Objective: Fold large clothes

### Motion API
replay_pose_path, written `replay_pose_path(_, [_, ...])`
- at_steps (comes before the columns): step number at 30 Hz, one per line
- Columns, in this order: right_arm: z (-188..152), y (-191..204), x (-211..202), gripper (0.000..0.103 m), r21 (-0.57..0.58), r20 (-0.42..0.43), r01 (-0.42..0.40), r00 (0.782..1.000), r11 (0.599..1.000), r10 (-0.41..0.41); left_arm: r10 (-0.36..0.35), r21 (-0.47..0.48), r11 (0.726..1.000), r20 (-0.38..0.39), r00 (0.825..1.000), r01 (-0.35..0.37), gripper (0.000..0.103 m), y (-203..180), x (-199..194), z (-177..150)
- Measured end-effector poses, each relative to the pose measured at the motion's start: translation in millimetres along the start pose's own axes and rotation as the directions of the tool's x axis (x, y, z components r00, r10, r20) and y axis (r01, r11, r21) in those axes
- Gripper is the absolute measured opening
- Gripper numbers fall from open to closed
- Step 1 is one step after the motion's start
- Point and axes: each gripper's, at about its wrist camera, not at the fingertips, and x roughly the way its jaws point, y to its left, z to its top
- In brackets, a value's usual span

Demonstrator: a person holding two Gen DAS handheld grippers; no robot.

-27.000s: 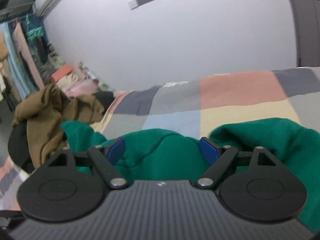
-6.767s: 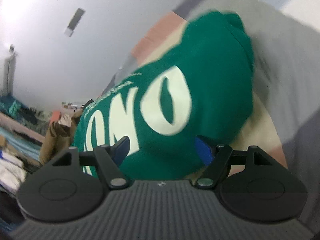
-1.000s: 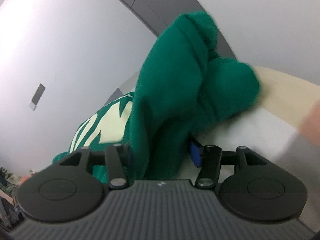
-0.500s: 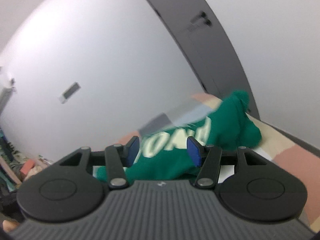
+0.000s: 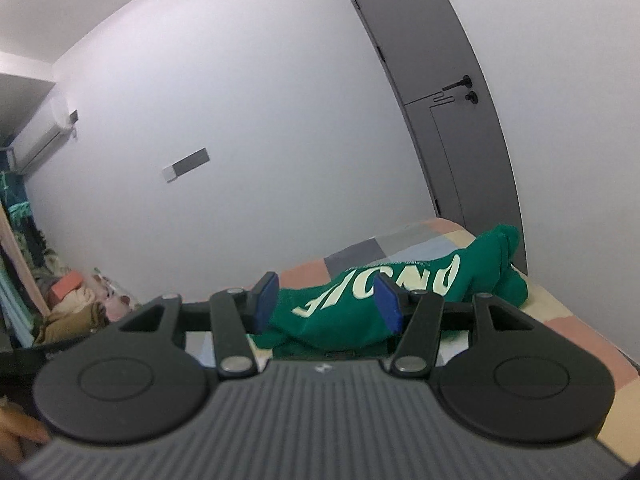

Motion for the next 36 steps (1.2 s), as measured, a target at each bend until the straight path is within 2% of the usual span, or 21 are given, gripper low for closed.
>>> replay_pose_path(7, [-26, 9, -22, 0.056, -0.060, -0.006, 0.027, 1.000, 0.998, -0.028, 0.000, 0.026, 1.000, 0.007, 1.000, 0.000, 0.079, -7, -31, -25])
replay_pose_path(11, [-40, 13, -32, 0.056, -0.081, -0.019, 0.036, 0.999, 0.996, -0.038, 0.004, 0.033, 0.999, 0.010, 1.000, -0.005, 0.085, -6, -43, -37])
replay_pose_path(16, [-56, 26, -37, 0.056, -0.134, -0.021, 0.066, 0.997, 0.989, -0.070, 0.000, 0.048, 0.999, -0.001, 1.000, 0.000, 0.095, -4, -48, -48])
replay_pose_path(18, [-62, 30, -40, 0.060, -0.159, -0.018, 0.077, 0.997, 0.984, -0.081, -0.003, 0.042, 0.999, -0.004, 1.000, 0.003, 0.099, -2, -50, -52])
replay_pose_path(19, [-65, 32, -40, 0.064, -0.168, -0.018, 0.079, 0.996, 0.983, -0.083, -0.003, 0.041, 0.999, -0.010, 1.000, 0.004, 0.100, -1, -50, -53])
replay_pose_path(25, [-75, 40, -45, 0.064, -0.193, -0.013, 0.104, 0.994, 0.976, -0.108, 0.008, 0.044, 0.999, -0.034, 0.999, -0.006, 0.102, 0, -50, -56])
replay_pose_path(27, [-76, 41, -45, 0.074, -0.186, -0.020, 0.104, 0.994, 0.977, -0.110, -0.006, 0.039, 0.999, -0.044, 0.999, 0.008, 0.103, 2, -50, -57])
replay_pose_path(28, [-76, 41, -47, 0.086, -0.182, -0.018, 0.104, 0.994, 0.978, -0.109, -0.003, 0.045, 0.999, -0.050, 0.999, 0.005, 0.103, 2, -49, -57])
replay_pose_path(31, [-74, 40, -45, 0.094, -0.201, -0.015, 0.112, 0.993, 0.973, -0.118, 0.021, 0.053, 0.998, -0.069, 0.997, -0.018, 0.103, 4, -45, -59])
replay_pose_path(36, [-76, 38, -39, 0.095, -0.185, -0.033, 0.122, 0.991, 0.975, -0.130, 0.040, 0.054, 0.998, -0.072, 0.997, -0.036, 0.103, 8, -43, -60])
